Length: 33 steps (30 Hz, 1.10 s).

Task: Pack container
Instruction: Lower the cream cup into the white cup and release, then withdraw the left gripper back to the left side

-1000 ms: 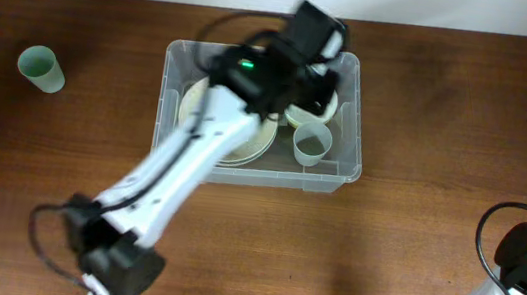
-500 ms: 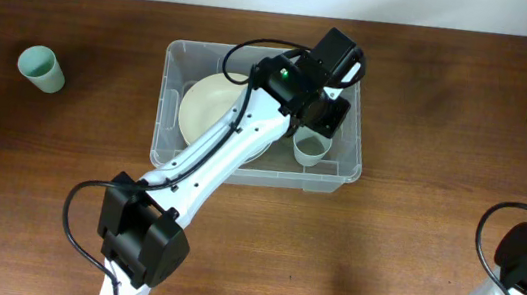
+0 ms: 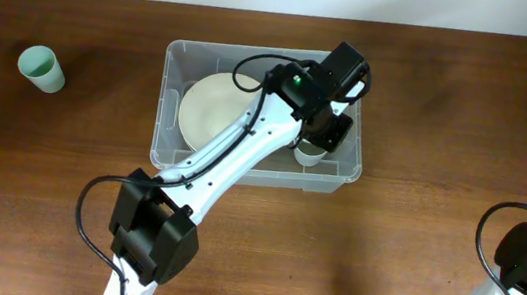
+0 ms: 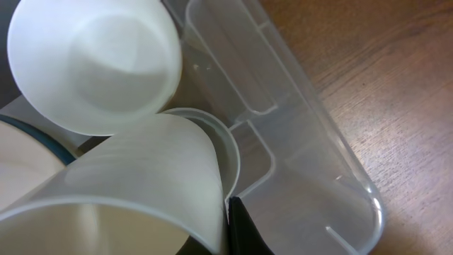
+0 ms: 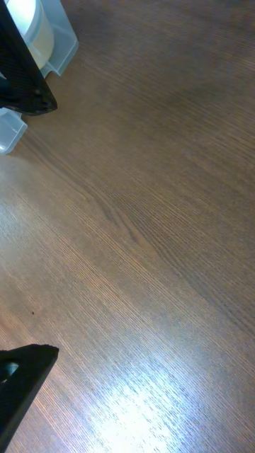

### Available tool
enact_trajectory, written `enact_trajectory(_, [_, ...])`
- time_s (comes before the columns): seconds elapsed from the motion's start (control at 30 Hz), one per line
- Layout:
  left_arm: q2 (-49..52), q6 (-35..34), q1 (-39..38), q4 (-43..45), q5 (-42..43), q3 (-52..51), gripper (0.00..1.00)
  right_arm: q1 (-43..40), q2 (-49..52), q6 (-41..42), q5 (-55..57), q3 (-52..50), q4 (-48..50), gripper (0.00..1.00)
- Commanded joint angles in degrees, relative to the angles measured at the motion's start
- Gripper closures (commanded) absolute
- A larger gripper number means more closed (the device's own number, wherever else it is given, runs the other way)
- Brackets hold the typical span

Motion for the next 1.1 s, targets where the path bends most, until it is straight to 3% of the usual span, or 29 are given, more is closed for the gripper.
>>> enact_trajectory(0.0, [0.66, 1.46, -0.22, 0.04, 1.05, 0.0, 0.99, 0.15, -0.22, -0.37, -0.13, 0.0, -0.13, 0.01])
enact_trajectory(0.23, [0.72, 1.49, -0.44, 0.04, 1.05, 0.0, 0.86, 0.15, -0.22, -0.37, -0.13, 0.0, -0.13, 0.01])
enact_trajectory(0.53, [0.7, 2.12, -0.48, 0.02, 4.15, 0.0, 0.84, 0.15, -0.22, -0.37, -0.13, 0.0, -0.11, 0.01])
enact_trajectory(0.7, [0.07, 5.35, -0.48, 0.07, 9.35, 0.17, 0.79, 0.15, -0.22, -0.39, -0.13, 0.0, -0.13, 0.01])
enact_trajectory(0.87, [-1.09, 7.04, -0.48, 0.07, 9.33, 0.85, 0.74, 0.15, -0.22, -0.37, -0.13, 0.0, -0.13, 0.01])
enact_trajectory(1.0, [-2.19, 7.8, -0.28, -0.37, 2.6, 2.38, 0.65, 0.15, -0.22, -0.37, -0.13, 0.0, -0.13, 0.01])
enact_trajectory(1.07, [-2.99, 6.8, 0.2, -1.38, -5.75, 3.43, 0.52, 0.15, -0.22, -0.37, -0.13, 0.0, -0.13, 0.01])
